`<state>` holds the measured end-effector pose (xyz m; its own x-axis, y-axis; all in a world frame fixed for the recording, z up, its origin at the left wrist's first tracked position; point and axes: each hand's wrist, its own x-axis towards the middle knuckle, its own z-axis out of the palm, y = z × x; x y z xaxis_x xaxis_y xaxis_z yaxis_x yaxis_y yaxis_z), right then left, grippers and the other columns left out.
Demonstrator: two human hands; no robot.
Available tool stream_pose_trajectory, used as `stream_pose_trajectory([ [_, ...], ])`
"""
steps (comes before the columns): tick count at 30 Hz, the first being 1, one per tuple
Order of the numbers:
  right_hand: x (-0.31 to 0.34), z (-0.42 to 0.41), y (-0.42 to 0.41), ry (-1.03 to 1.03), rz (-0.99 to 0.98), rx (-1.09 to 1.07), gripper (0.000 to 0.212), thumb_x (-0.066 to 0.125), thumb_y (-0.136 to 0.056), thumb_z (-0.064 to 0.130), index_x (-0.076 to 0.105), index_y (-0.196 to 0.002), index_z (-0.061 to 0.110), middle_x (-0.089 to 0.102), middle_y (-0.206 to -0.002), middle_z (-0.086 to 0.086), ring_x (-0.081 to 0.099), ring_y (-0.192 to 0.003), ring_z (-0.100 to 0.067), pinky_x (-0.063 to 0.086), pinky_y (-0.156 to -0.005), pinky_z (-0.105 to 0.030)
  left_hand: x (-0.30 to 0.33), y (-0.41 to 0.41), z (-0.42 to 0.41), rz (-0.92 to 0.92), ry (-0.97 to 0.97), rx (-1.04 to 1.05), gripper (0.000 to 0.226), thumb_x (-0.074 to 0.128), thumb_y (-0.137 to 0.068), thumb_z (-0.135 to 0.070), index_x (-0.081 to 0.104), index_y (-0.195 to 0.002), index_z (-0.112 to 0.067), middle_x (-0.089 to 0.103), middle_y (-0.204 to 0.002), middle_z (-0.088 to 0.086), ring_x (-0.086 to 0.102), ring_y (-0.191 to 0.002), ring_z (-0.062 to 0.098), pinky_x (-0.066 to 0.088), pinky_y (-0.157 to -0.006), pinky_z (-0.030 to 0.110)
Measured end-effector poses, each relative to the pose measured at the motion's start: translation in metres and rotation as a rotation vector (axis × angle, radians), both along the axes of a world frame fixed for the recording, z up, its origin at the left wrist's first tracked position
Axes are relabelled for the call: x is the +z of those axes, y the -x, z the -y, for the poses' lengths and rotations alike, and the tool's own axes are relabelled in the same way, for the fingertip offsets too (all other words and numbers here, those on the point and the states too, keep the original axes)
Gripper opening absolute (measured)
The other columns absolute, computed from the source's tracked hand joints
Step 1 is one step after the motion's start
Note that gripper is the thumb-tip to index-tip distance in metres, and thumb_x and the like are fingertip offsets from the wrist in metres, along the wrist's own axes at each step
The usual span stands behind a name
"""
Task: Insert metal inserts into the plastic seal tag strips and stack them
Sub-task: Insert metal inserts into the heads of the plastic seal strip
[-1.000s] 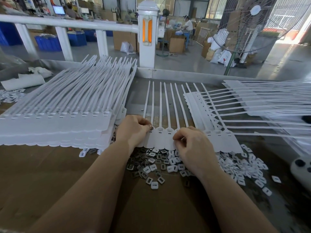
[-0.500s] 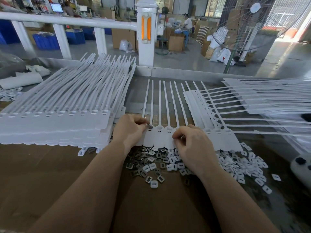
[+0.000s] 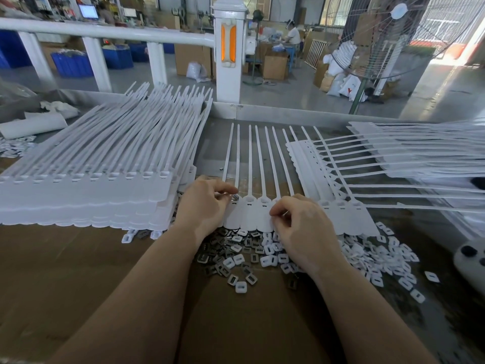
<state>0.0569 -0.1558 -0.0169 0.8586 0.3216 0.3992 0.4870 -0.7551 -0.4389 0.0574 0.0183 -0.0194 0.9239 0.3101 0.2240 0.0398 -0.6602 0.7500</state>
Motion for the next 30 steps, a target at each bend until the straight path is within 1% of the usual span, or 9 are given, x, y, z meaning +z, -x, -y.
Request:
stream_pose_trajectory([
  [6,-0.001,0.0,-0.001,0.002,-0.009,0.0,0.009,0.058,-0.089,0.018,0.066,-0.094,0.018,0.061,-0.091,0.005,0.051,-0.091,-0.011,0.04,-0.085,-0.022,-0.003,-0.002,0.001,0.012,-0.038,0.021,0.014,0.062,-0.088,-0.018,0.072,-0.095,-0.025,0.05,-0.092,-0.009,0.046,-0.066,-0.003,0.037,-0.074,0.014],
  [9,0.0,0.0,-0.001,0.007,-0.012,0.001,0.009,0.058,-0.089,0.018,0.066,-0.094,0.019,0.061,-0.092,0.005,0.051,-0.091,-0.011,0.04,-0.085,-0.023,-0.003,-0.003,0.001,0.018,-0.053,0.025,0.009,0.066,-0.085,-0.021,0.071,-0.09,-0.026,0.052,-0.089,-0.01,0.047,-0.067,-0.003,0.035,-0.069,0.013],
  [12,0.0,0.0,-0.001,0.01,-0.013,0.006,0.009,0.058,-0.089,0.018,0.066,-0.094,0.019,0.061,-0.091,0.006,0.051,-0.091,-0.011,0.039,-0.085,-0.022,-0.004,-0.006,0.0,0.018,-0.01,0.051,0.01,0.068,-0.083,-0.021,0.065,-0.077,-0.029,0.054,-0.079,-0.014,0.048,-0.066,-0.002,0.031,-0.058,0.009],
  [14,0.0,0.0,-0.001,0.01,-0.015,0.005,0.009,0.058,-0.089,0.018,0.066,-0.093,0.019,0.06,-0.092,0.006,0.051,-0.091,-0.011,0.037,-0.083,-0.02,-0.006,-0.008,-0.002,0.018,0.056,0.064,0.009,0.067,-0.084,-0.02,0.066,-0.077,-0.026,0.053,-0.073,-0.016,0.048,-0.065,-0.001,0.032,-0.057,0.01],
  [19,0.0,0.001,-0.001,0.015,-0.021,0.004,0.009,0.058,-0.089,0.018,0.065,-0.093,0.019,0.06,-0.092,0.006,0.051,-0.092,-0.011,0.034,-0.081,-0.018,-0.008,-0.01,-0.003,0.02,0.168,0.06,0.005,0.067,-0.084,-0.02,0.067,-0.079,-0.021,0.056,-0.068,-0.014,0.05,-0.065,0.0,0.036,-0.058,0.016],
  [21,0.0,0.0,-0.001,0.017,-0.021,0.006,0.009,0.058,-0.089,0.018,0.065,-0.094,0.019,0.06,-0.092,0.006,0.051,-0.092,-0.011,0.035,-0.082,-0.019,-0.007,-0.011,-0.003,0.01,0.141,0.049,0.008,0.067,-0.084,-0.021,0.065,-0.076,-0.023,0.055,-0.068,-0.016,0.049,-0.066,0.0,0.038,-0.062,0.02],
  [24,0.0,0.0,-0.001,0.015,-0.019,0.005,0.009,0.058,-0.089,0.018,0.065,-0.094,0.019,0.06,-0.092,0.006,0.051,-0.092,-0.011,0.038,-0.084,-0.02,-0.006,-0.012,-0.004,-0.036,0.065,0.036,0.014,0.067,-0.084,-0.023,0.062,-0.073,-0.029,0.057,-0.072,-0.014,0.055,-0.077,0.008,0.041,-0.074,0.025],
  [26,0.0,0.0,-0.001,0.012,-0.019,0.006,0.009,0.058,-0.089,0.017,0.066,-0.094,0.018,0.06,-0.091,0.006,0.051,-0.091,-0.011,0.04,-0.085,-0.022,-0.006,-0.013,-0.003,-0.059,0.044,0.032,0.015,0.067,-0.084,-0.024,0.062,-0.072,-0.03,0.058,-0.074,-0.012,0.056,-0.082,0.011,0.04,-0.075,0.025],
  [30,0.0,0.0,0.0,0.008,-0.021,0.008,0.01,0.058,-0.089,0.017,0.066,-0.094,0.018,0.06,-0.091,0.006,0.051,-0.091,-0.011,0.041,-0.086,-0.024,-0.006,-0.015,-0.003,-0.067,0.03,0.024,0.011,0.064,-0.086,-0.023,0.064,-0.076,-0.027,0.055,-0.07,-0.016,0.054,-0.081,0.011,0.037,-0.075,0.024],
])
